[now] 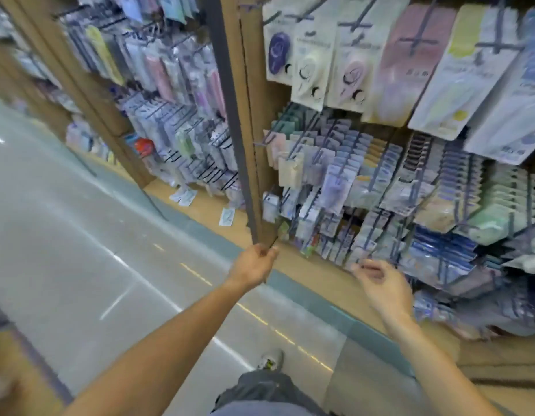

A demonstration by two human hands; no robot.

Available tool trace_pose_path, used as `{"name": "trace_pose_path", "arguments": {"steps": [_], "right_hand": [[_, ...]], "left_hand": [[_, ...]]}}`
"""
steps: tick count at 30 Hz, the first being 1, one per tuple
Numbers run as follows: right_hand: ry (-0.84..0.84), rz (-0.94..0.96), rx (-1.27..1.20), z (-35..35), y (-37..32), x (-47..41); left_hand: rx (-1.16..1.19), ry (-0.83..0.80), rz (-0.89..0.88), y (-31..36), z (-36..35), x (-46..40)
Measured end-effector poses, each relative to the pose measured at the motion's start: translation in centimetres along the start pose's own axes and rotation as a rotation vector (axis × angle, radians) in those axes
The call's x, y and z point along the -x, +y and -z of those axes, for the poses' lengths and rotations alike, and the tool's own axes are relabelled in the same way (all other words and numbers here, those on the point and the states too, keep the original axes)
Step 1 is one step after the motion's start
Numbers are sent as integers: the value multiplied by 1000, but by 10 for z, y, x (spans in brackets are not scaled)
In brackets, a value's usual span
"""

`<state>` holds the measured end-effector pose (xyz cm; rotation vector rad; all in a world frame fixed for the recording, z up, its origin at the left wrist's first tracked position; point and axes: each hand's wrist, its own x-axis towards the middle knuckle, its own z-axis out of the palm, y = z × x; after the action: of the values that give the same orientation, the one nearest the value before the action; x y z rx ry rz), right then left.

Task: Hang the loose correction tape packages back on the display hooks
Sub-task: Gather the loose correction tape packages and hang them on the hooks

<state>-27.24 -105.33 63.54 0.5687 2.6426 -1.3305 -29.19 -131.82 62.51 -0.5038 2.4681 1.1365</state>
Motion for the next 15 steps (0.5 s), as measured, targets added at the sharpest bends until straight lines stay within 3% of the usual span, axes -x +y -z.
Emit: {"name": "trace_pose_path", "arguments": {"steps": [3,7,15], "right_hand": [[-274,-57,154,-60,48,12],[-561,81,320,-142,26,37],[-778,351,358,-288,-100,69]], "left_hand": [[-55,43,220,-103,3,40],[-47,90,529,-228,10,111],[45,84,867,-422,-1,248]]}}
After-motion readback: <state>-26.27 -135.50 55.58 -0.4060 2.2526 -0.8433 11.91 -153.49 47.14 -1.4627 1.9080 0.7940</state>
